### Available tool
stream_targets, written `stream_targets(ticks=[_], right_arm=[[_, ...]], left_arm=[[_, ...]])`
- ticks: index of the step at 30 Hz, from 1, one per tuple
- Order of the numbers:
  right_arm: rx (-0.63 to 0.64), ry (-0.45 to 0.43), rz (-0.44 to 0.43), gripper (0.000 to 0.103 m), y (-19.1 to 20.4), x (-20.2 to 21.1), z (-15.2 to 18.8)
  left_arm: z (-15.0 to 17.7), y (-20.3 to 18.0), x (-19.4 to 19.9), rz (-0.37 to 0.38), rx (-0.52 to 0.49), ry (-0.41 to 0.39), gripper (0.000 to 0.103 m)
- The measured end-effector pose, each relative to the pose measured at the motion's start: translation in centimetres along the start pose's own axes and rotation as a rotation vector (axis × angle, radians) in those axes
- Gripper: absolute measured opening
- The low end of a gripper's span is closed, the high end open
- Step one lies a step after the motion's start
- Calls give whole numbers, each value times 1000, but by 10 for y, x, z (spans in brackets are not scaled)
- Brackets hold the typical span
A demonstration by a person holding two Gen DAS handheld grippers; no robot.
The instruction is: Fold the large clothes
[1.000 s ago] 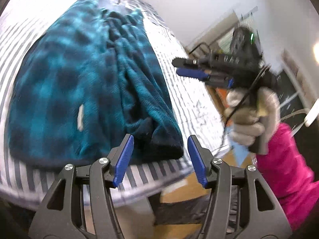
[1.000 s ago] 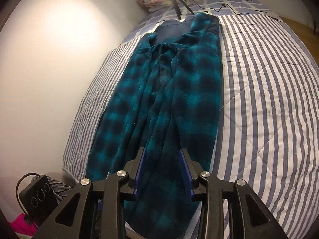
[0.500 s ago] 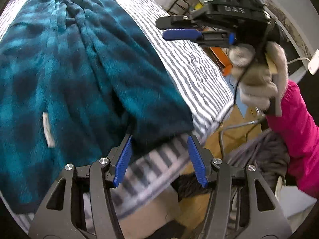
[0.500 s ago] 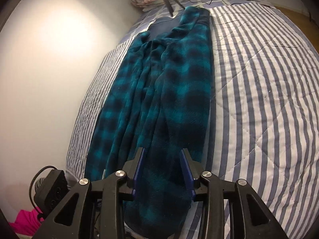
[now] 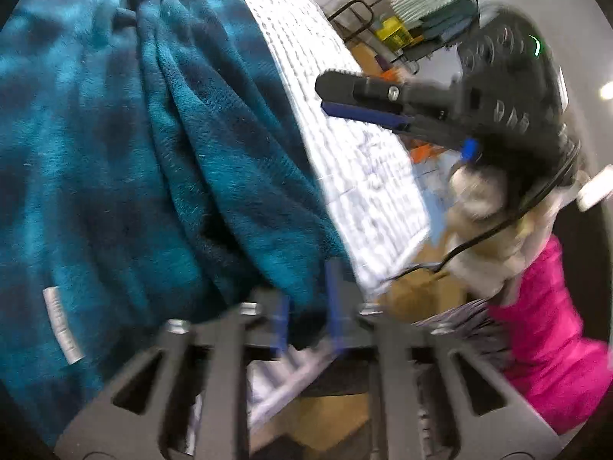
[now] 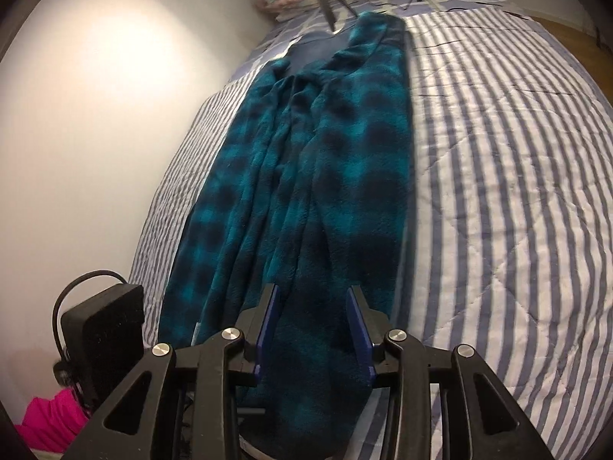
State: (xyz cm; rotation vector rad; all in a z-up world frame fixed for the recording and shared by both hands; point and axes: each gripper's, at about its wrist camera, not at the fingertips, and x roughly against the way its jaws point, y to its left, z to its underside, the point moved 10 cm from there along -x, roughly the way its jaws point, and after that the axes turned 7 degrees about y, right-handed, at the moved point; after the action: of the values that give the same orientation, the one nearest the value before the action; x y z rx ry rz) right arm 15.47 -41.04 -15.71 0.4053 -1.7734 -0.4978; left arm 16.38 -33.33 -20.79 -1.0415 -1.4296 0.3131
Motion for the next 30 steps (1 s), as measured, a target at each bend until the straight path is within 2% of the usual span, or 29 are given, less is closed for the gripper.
stream_targets(ticks=[2, 5, 7, 9, 11, 16, 19, 22, 27, 28, 30], right_arm=[[-33, -19, -7, 39, -7, 6, -1], [-71, -30, -13, 39, -17, 10, -3], [-79, -25, -12, 39, -20, 9, -2], [-72, -15, -8, 39, -18, 5, -1], [-51, -2, -4, 39, -14, 1, 0], [19, 11, 23, 39, 2, -8, -10], [47, 16, 24, 39, 14, -16, -26], [67, 32, 36, 49, 24, -33, -44], [69, 52, 96, 50, 24, -69, -73], [53, 60, 95, 49, 22, -77, -78], [32, 78, 104, 32, 17, -91, -83]], left_arm=[[-10, -14, 16, 68, 15, -32, 10], [-8, -18, 28, 80, 14, -44, 9], [8, -6, 22, 60, 40, -18, 9], [25, 17, 9, -30, 54, 18, 9], [35, 33, 4, -79, 72, 25, 9], [35, 27, 23, -110, 44, -62, 7], [38, 24, 27, -122, 30, -69, 7], [39, 22, 26, -141, 21, -73, 7], [42, 15, 22, -166, -7, -83, 7], [43, 12, 23, -168, -12, -83, 7], [42, 11, 23, -168, -17, -86, 7]])
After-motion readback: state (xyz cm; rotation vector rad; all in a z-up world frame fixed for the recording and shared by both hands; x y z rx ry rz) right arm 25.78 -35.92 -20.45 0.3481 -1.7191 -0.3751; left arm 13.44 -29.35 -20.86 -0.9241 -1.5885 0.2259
